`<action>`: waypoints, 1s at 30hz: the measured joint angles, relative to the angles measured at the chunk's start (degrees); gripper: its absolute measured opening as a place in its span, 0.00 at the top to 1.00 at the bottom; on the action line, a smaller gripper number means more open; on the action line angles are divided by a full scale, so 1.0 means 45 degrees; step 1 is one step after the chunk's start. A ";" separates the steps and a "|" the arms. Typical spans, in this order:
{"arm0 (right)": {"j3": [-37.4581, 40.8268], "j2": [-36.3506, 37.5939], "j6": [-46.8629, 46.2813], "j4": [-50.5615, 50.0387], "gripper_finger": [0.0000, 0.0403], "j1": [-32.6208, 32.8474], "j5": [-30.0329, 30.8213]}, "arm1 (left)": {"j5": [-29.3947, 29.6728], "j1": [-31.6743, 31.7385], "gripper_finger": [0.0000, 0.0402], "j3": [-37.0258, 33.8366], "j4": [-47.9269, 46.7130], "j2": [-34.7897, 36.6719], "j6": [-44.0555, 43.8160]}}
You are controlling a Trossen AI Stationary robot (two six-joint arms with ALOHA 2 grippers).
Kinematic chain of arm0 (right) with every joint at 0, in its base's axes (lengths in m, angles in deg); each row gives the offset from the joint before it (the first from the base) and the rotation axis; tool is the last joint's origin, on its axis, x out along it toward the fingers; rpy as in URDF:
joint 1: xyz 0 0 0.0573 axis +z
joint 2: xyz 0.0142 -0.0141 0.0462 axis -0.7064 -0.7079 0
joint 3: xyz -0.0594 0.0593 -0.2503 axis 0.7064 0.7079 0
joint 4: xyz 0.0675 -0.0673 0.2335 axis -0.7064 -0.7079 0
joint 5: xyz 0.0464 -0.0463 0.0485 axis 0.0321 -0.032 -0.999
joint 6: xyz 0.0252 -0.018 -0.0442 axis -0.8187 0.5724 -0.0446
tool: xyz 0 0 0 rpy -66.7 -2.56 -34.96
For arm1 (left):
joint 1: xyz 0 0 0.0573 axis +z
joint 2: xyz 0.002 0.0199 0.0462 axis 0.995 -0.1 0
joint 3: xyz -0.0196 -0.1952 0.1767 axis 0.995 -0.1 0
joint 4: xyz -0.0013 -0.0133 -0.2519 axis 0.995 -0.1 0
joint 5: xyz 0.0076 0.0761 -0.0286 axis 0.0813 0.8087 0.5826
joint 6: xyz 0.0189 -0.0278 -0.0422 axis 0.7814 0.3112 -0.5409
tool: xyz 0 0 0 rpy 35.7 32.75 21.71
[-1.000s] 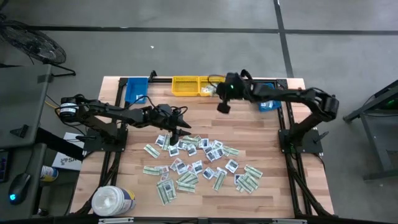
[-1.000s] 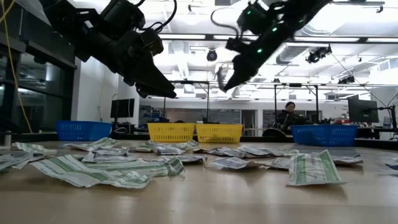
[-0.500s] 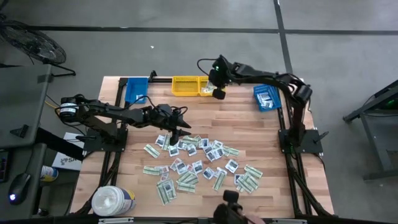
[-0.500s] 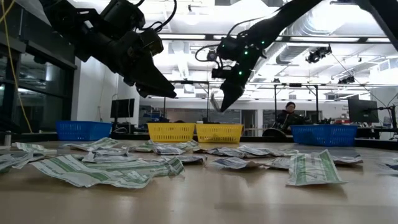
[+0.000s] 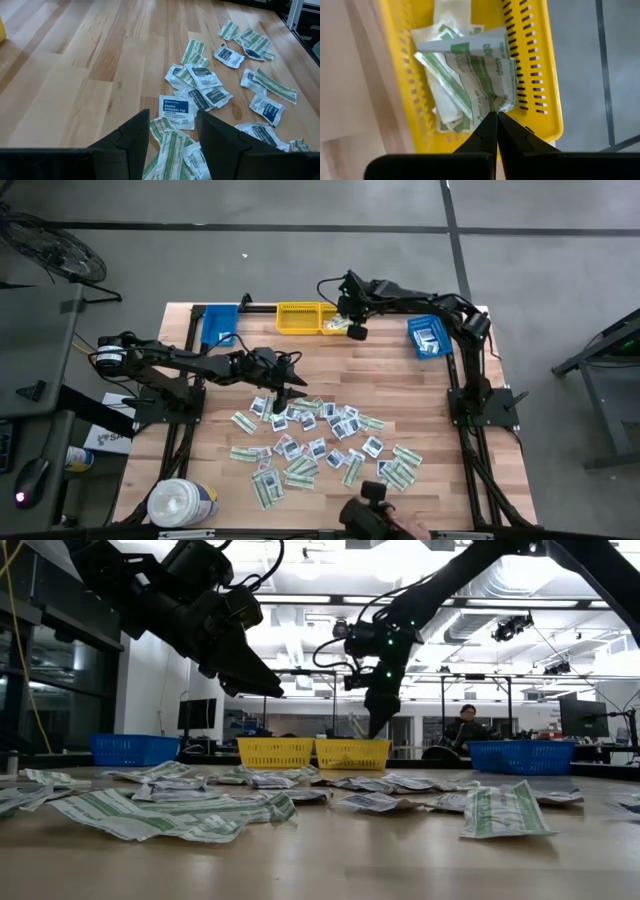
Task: Pick & Place First Aid Supplies
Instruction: Put the green bandage pack into the right yellow bin
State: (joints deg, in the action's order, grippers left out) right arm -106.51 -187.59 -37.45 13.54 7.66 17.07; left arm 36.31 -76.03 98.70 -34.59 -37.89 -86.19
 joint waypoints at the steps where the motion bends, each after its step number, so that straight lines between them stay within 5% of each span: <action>1: 0.0000 0.0002 0.0000 0.0005 0.99 0.0040 0.0004 | 0.0001 0.0000 0.60 0.0001 0.0000 -0.0004 0.0000; 18: -0.0191 0.0044 -0.1367 -0.0695 0.75 0.0239 0.0228 | -0.0006 0.0000 0.60 0.0001 -0.0005 -0.0004 0.0000; 30: -0.2079 0.0116 -0.3058 -0.7288 0.71 0.0340 -0.1557 | -0.0010 0.0000 0.60 0.0001 -0.0005 -0.0002 0.0034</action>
State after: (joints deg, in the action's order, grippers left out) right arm -115.87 -187.06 -51.21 -19.26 9.19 10.06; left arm 36.27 -76.03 98.70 -34.61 -37.90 -86.04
